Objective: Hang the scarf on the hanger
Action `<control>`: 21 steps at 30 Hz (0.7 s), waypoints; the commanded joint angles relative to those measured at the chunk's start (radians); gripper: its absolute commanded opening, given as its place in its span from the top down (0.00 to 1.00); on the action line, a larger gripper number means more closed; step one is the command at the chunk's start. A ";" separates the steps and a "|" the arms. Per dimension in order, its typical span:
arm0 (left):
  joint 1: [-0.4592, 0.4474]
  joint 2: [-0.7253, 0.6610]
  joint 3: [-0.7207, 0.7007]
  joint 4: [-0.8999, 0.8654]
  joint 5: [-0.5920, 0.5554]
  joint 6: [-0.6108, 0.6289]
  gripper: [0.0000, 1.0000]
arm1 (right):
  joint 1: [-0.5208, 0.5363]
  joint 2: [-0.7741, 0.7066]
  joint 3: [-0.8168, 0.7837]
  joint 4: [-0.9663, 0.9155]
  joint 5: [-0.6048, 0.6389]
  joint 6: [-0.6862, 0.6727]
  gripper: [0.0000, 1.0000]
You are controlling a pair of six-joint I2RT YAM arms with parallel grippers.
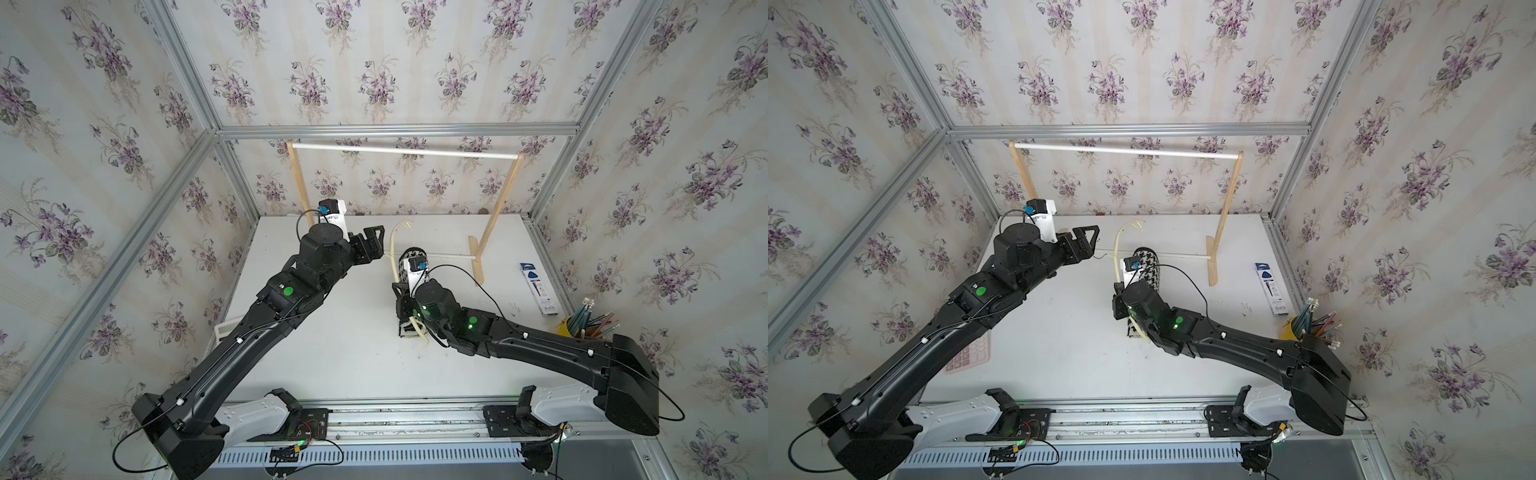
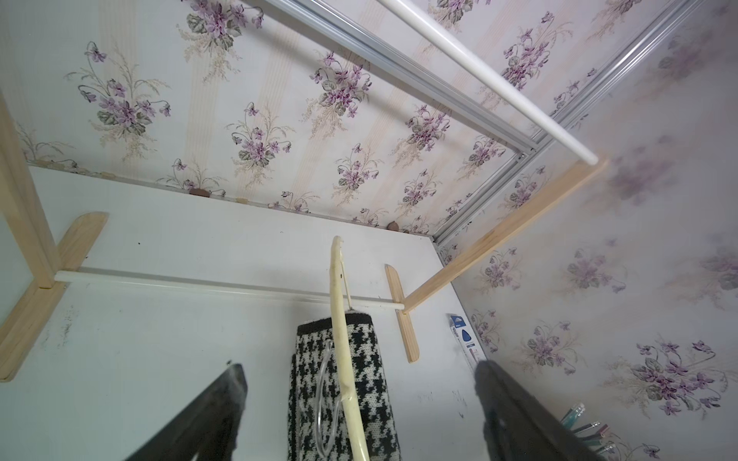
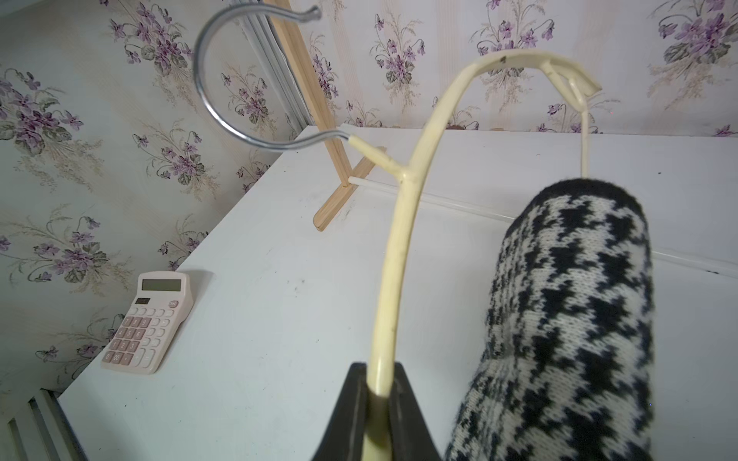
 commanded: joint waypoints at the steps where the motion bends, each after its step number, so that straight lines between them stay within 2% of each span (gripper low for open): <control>1: 0.003 0.000 -0.002 0.014 -0.031 0.019 0.09 | 0.000 -0.015 0.010 0.049 0.000 -0.005 1.00; 4: 0.034 -0.004 -0.025 -0.033 -0.097 -0.011 0.10 | -0.002 -0.055 0.024 0.011 0.005 -0.014 1.00; 7: 0.097 -0.020 -0.090 -0.032 -0.065 -0.073 0.10 | -0.006 -0.120 0.028 -0.015 -0.004 -0.023 1.00; 13: 0.194 -0.051 -0.246 0.070 0.064 -0.133 0.15 | -0.042 -0.246 0.022 -0.051 -0.052 -0.009 1.00; 18: 0.202 -0.033 -0.341 0.214 0.205 -0.147 0.26 | -0.089 -0.289 0.007 -0.033 -0.137 0.035 1.00; 21: 0.203 -0.007 -0.409 0.338 0.320 -0.181 0.27 | -0.108 -0.297 0.000 -0.008 -0.195 0.063 1.00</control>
